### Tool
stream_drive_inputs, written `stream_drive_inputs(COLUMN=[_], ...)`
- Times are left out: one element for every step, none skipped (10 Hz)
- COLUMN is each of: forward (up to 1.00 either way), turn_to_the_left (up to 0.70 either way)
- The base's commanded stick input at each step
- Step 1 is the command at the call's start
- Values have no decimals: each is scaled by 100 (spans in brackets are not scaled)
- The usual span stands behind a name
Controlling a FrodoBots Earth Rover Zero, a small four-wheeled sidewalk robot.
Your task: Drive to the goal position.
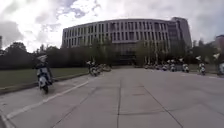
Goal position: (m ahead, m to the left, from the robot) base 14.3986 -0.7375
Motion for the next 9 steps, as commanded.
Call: stream_drive_inputs(forward=[70,70,70,70,70,70,70,70,70], turn_to_the_left=[-30,-6,0,0,0,0,0,0,0])
